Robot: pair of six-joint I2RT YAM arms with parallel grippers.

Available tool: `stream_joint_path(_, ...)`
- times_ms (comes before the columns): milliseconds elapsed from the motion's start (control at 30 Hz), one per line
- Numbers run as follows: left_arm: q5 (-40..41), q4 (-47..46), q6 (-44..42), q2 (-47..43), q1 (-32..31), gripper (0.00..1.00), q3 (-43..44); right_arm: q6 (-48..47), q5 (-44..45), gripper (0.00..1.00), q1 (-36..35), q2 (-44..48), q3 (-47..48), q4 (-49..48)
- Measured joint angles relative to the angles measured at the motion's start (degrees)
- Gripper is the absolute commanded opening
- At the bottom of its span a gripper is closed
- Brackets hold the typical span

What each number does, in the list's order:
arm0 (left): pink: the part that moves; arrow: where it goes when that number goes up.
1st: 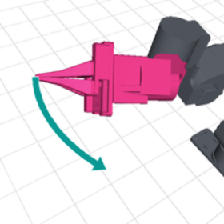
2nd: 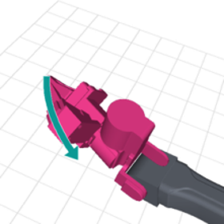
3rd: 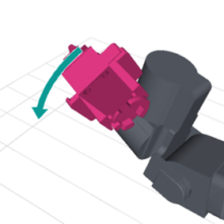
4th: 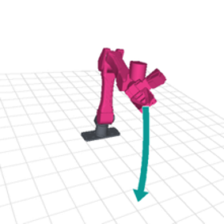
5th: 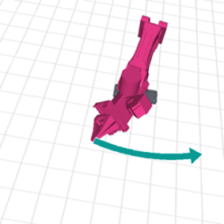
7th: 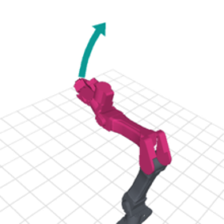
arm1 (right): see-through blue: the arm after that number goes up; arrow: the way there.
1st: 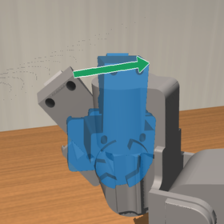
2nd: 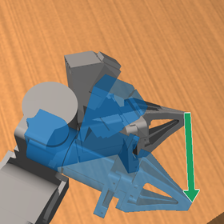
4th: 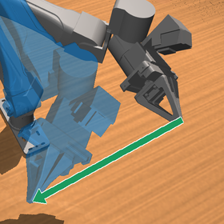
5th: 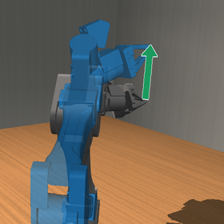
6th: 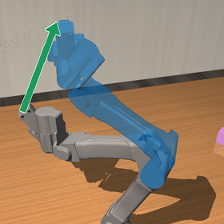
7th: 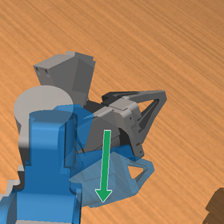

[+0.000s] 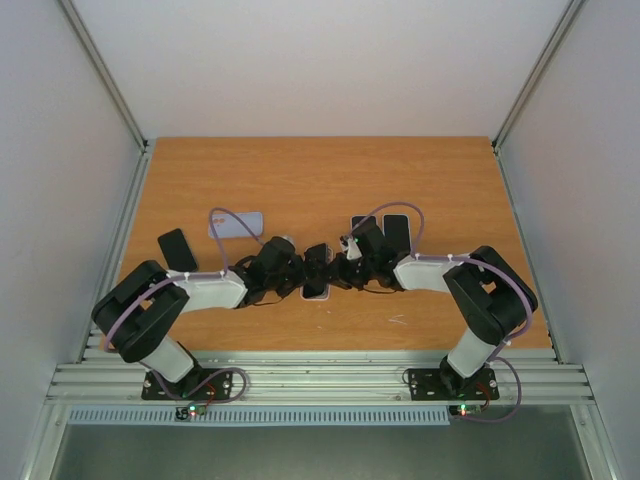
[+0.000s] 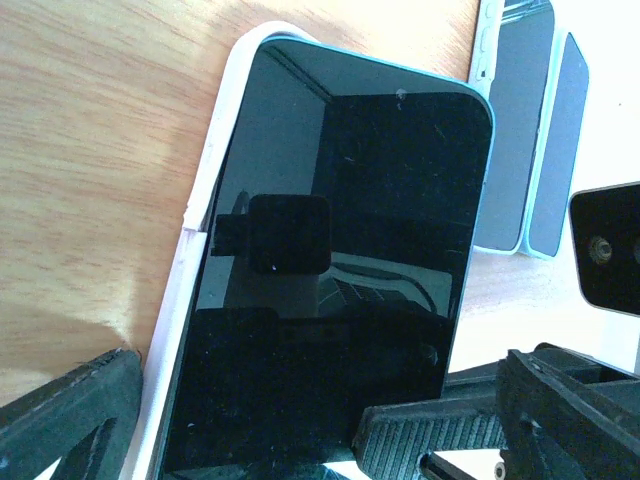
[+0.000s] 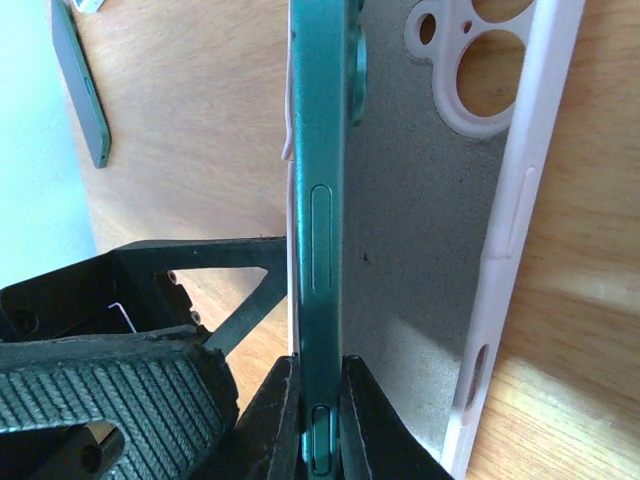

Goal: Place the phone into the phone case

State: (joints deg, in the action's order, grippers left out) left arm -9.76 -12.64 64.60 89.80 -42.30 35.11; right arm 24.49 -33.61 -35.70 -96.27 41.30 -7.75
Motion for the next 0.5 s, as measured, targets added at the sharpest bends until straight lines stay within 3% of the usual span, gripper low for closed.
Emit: stream_joint_path(500,2.71,1.60,1.90,-2.86,-5.09,0.96,-1.22,-3.82,-4.42,0.05,2.27,0.22,-0.02,2.97)
